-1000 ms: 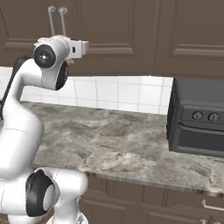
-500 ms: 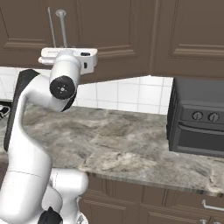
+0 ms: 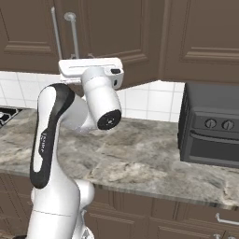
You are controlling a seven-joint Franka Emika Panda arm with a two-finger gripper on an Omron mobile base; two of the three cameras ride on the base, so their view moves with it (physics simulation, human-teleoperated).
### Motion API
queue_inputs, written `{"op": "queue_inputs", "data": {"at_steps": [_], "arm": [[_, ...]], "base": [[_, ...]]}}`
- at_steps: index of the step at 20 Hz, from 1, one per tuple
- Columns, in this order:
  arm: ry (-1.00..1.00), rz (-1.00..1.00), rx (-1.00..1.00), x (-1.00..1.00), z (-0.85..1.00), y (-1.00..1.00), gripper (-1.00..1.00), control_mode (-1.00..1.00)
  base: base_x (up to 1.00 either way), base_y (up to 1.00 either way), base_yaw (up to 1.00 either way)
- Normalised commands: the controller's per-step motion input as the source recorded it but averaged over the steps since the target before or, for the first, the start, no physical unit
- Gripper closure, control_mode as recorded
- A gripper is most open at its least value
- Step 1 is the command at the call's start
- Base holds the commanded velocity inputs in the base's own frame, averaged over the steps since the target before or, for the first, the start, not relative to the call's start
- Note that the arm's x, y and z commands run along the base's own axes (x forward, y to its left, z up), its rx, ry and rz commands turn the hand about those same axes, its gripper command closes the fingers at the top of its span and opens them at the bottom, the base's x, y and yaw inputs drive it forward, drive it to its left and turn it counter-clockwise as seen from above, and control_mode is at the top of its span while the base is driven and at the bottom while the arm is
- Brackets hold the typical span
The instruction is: Open the cabinet directly in front. Then move the beer and the mug to the dining counter with the candle on it.
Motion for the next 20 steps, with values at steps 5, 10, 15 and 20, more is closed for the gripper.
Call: {"op": "queue_inputs", "data": {"at_steps": [5, 10, 15, 20], "arm": [[-0.01, 0.09, 0.05, -0.27, 0.18, -0.46, 1.0, -1.0], [0.0, 0.0, 0.0, -0.06, 0.0, 0.0, -1.0, -1.0], [-0.06, 0.04, 0.0, -0.86, 0.0, -0.06, -1.0, -1.0], [-0.03, 0.02, 0.0, -1.0, 0.0, 0.12, -1.0, -1.0]], "base": [[0.0, 0.0, 0.0], [0.0, 0.0, 0.0], [0.0, 0.0, 0.0], [0.0, 0.0, 0.0]]}}
